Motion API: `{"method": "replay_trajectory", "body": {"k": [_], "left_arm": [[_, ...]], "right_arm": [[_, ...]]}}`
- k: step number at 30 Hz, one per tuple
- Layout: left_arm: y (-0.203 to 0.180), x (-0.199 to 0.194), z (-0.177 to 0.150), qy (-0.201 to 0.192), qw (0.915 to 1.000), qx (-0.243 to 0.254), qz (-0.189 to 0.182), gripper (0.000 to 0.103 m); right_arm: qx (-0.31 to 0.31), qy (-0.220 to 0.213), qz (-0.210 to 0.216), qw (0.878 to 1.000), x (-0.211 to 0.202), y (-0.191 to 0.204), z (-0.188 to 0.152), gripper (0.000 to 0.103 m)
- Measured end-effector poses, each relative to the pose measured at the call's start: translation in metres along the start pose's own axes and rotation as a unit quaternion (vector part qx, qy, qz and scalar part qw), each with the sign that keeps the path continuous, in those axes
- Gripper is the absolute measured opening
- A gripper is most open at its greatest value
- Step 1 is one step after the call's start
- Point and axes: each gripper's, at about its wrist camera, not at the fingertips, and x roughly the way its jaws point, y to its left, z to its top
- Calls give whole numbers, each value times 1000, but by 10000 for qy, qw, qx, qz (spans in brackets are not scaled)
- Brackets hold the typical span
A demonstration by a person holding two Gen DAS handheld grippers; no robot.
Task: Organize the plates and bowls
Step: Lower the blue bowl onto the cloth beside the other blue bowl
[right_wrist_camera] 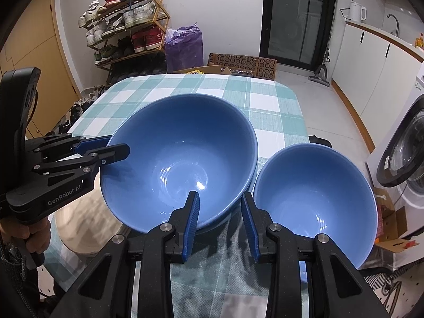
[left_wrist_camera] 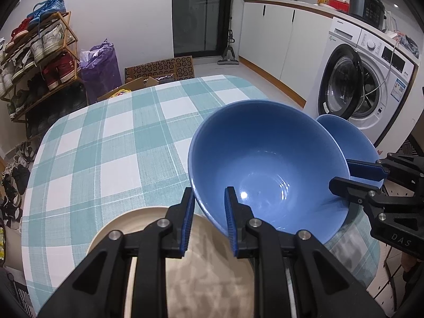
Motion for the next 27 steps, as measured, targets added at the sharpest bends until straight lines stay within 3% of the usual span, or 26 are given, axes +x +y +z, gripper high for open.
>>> {"method": "replay_trajectory", "body": {"k": [23,27], "left_arm": [[-5,5,-5,97,9998,141,66,22],[-5,7,-5,131,9998,155,43,22]], "right_arm": [[-215,150,-373,9990,13,11,-3,34],[-242,183,-352,9989,15,12,-3,39]]}}
